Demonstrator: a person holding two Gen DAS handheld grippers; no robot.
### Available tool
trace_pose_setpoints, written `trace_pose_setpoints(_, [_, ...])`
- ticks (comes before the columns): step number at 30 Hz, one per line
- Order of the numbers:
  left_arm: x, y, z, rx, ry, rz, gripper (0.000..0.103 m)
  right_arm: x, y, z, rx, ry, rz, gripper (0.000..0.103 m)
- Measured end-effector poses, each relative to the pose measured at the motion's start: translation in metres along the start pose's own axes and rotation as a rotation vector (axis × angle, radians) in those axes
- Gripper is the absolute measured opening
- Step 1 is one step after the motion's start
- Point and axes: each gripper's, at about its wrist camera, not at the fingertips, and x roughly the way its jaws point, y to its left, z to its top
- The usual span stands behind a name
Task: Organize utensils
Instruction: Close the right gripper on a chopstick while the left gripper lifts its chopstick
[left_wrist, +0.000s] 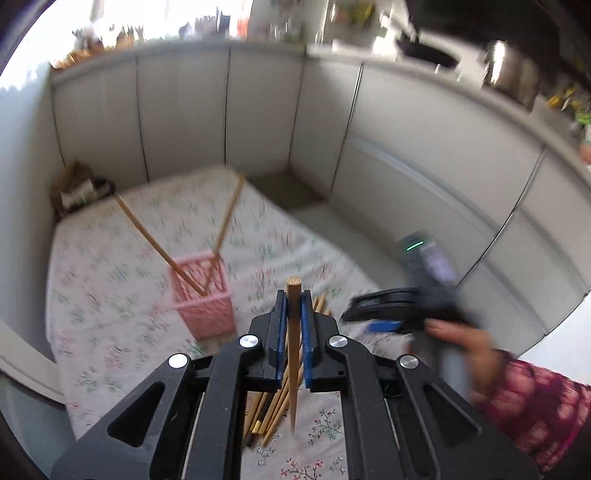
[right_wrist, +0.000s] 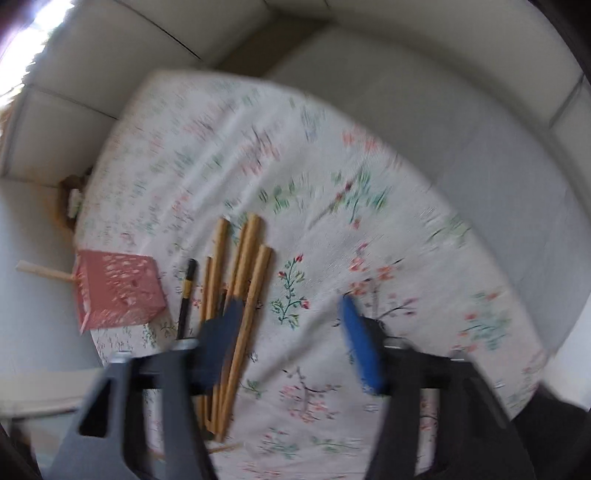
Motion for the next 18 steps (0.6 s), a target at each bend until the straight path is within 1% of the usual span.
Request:
trace_pose_setpoints(2, [-0.027,0.001,0.003,0.007,-0.066,-0.006,0.007,0.013,0.004,0.005,0.033,0.022,-0.014,0.033])
trace_pose_setpoints(5, [-0.062,0.005,0.008,-0.009,-0.141,-0.03,0.007,0.019,0.011,0.007,0.051,0.022,-0.009,0.032])
trace_pose_setpoints(7, [-0.077,0.008,0.009,-0.019,-0.162,-0.042,0.007,0.02,0.018,0.009,0.05,0.013,-0.005,0.032])
trace_pose_setpoints(9, [-0.088,0.01,0.01,-0.031,-0.187,-0.038,0.007,0.023,0.025,0.01,0.046,0.007,-0.024,0.032])
trace_pose_setpoints(12, [-0.096,0.014,0.011,-0.034,-0.209,-0.033,0.007,0.031,0.036,0.016,0.039,-0.008,-0.079,0.031])
trace_pose_setpoints(13, [-0.097,0.014,0.01,-0.034,-0.214,-0.031,0.007,0.032,0.041,0.016,0.026,-0.025,-0.1,0.028])
trace_pose_setpoints(14, [-0.098,0.014,0.01,-0.032,-0.219,-0.026,0.007,0.036,0.045,0.018,0.02,-0.026,-0.116,0.016])
trace_pose_setpoints(15, [-0.098,0.014,0.009,-0.03,-0.222,-0.022,0.007,0.036,0.048,0.017,0.022,-0.051,-0.132,0.01])
trace_pose_setpoints(16, [-0.099,0.015,0.008,-0.03,-0.227,-0.02,0.007,0.037,0.05,0.016,0.019,-0.062,-0.14,0.01])
trace_pose_setpoints(18, [-0.1,0.015,0.007,-0.036,-0.232,-0.018,0.007,0.038,0.06,0.01,-0.032,-0.097,-0.178,0.01])
